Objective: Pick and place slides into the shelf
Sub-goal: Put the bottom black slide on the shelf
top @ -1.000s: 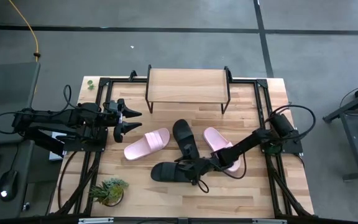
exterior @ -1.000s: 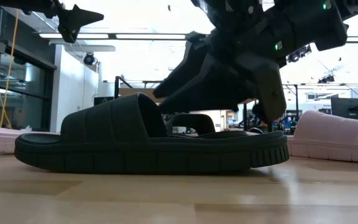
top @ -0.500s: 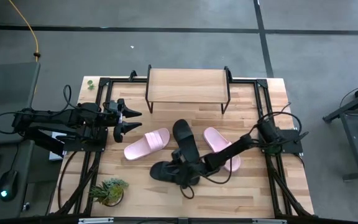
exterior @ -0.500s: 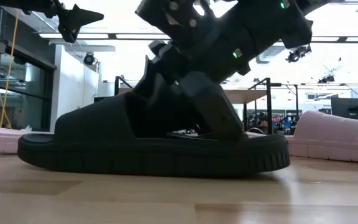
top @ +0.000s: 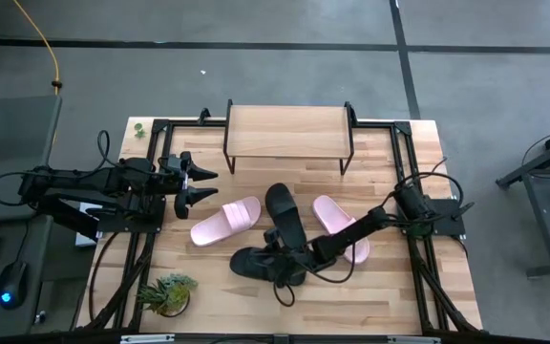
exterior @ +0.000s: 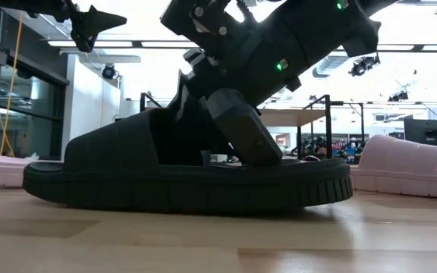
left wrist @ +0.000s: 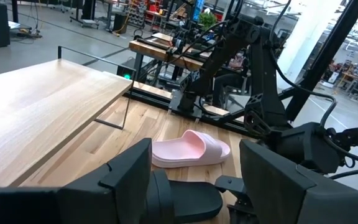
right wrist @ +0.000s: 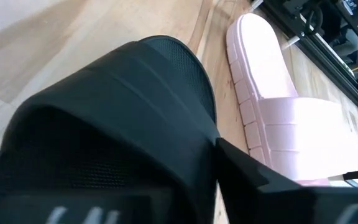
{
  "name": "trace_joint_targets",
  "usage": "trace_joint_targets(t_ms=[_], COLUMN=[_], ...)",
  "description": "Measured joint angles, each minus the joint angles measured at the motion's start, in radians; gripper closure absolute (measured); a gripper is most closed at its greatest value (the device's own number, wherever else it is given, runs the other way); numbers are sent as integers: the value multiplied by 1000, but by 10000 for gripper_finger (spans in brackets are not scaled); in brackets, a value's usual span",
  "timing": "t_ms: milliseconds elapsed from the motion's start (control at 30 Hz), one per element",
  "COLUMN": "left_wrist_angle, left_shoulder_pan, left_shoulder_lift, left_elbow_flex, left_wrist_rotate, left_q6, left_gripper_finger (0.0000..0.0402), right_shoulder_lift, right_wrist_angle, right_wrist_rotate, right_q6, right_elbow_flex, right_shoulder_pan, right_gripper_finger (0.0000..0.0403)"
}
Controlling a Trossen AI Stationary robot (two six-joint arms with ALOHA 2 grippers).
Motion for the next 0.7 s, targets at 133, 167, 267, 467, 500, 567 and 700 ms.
trace_joint_targets(t_ms=[133, 167, 267, 467, 500, 567, 700], left_wrist_angle=[0, 0, 0, 0, 0, 0, -1], left_shoulder_pan=[0, 0, 0, 0, 0, 0, 0], left_shoulder_lift=[0, 0, 0, 0, 0, 0, 0], left_elbow_flex=[0, 0, 0, 0, 0, 0, 0], left_wrist_rotate=[0, 0, 0, 0, 0, 0, 0], left_q6=[0, 0, 0, 0, 0, 0, 0], left_gripper_finger=[176, 176, 176, 177, 177, 177, 177], right_shoulder_lift=[0, 0, 0, -14, -21, -40, -74], right_wrist_angle=[3, 6, 13, 1, -6, -3, -8], right_wrist_rotate=[1, 1, 0, 28, 27, 34, 72], right_q6=[-1, -1, 5, 13, 20, 27, 33], right_elbow_flex=[0, 0, -2, -3, -4, -4, -3], right_shoulder_pan=[0, 0, 0, 0, 0, 0, 0], right_gripper_finger=[392, 396, 393, 399, 399, 400, 401])
